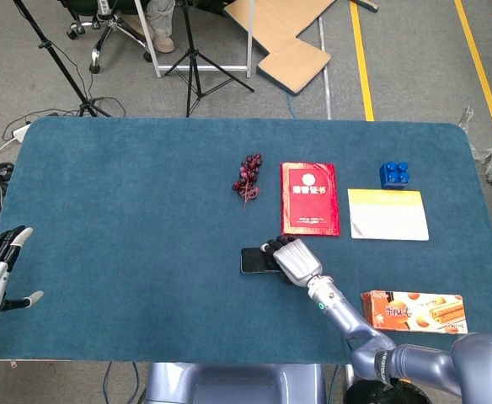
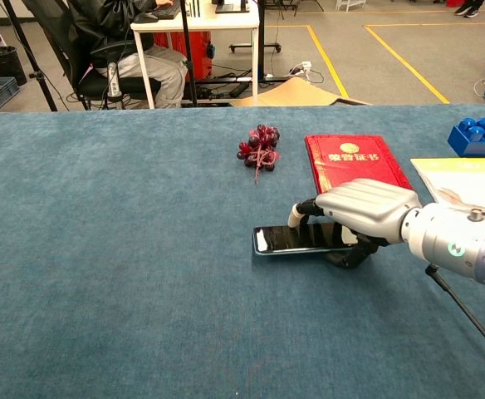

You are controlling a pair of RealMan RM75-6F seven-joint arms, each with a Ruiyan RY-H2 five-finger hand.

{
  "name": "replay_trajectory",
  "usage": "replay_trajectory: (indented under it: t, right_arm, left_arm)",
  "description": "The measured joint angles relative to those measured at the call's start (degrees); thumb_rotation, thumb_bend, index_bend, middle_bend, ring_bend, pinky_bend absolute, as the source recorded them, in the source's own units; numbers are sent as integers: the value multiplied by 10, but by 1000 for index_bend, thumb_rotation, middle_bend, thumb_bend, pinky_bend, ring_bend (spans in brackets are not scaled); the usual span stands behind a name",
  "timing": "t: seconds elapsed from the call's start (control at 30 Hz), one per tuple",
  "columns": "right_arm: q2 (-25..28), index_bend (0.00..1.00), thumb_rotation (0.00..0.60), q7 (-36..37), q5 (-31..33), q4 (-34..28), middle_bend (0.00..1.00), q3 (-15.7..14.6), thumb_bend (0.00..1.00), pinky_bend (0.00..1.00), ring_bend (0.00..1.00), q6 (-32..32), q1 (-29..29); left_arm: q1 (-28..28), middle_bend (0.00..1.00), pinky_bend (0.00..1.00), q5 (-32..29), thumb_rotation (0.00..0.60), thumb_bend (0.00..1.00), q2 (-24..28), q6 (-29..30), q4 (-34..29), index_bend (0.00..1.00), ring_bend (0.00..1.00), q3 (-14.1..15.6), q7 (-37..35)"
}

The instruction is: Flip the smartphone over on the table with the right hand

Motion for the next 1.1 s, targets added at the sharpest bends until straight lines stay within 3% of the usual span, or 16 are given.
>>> replay_trajectory:
  t: [0.23,0.37,0.5,0.77,1.1]
  right_arm:
    - [43,284,600,46,0,-87,297,-8,474,334,235,-14,-10]
    - [86,285,600,81,31,-163,304,-3,479,335,240,-41,-13]
    - [109,289,600,108,80,-192,313,13,488,336,246,-64,-10]
    - [95,302,600,106,219,-159,321,48,489,338,248,-93,23]
    - [30,313,600,63,293,-63,331,77,489,338,249,-69,64]
  left_arm:
    - [1,0,0,3,600,0,1,2,-2,0,0,1,0]
    - [1,0,0,6,600,0,1,3,-4,0,0,2,1]
    - [1,0,0,8,600,0,1,4,-6,0,0,3,2]
    - [0,0,0,4,600,0,1,2,-5,0,0,1,1]
    - [-2,0,0,0,600,0,1,-3,-1,0,0,1,-1]
